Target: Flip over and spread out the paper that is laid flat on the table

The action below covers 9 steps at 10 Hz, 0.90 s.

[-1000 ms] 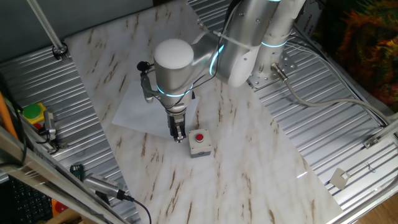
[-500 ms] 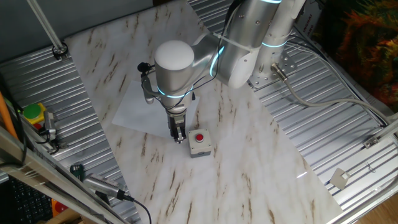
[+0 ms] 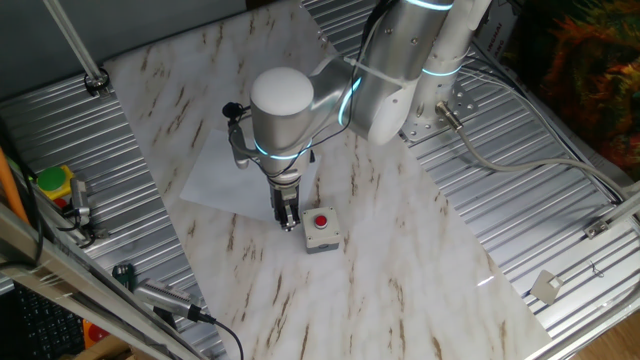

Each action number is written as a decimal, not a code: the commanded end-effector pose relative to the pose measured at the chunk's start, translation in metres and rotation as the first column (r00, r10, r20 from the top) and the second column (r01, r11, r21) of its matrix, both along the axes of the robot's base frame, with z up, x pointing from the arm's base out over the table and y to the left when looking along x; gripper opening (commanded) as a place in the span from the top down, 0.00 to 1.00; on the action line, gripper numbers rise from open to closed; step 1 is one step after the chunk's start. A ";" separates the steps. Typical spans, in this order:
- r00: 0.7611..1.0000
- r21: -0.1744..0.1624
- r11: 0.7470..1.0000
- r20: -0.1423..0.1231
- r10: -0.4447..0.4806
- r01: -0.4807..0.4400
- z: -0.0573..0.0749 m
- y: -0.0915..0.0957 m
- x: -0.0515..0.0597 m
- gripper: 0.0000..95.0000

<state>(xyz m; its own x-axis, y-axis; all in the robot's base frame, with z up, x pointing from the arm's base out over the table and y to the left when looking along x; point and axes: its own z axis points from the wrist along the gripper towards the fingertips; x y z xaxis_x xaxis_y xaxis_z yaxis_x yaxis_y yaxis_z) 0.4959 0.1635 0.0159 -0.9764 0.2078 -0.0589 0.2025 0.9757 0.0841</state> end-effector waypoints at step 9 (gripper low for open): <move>1.000 -0.004 1.000 0.006 0.013 -0.013 -0.005 -0.001 -0.002 1.00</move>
<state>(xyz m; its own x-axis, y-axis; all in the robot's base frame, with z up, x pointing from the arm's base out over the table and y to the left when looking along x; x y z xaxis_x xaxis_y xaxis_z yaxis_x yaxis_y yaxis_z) 0.4939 0.1625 0.0116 -0.9790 0.1937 -0.0639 0.1883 0.9788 0.0807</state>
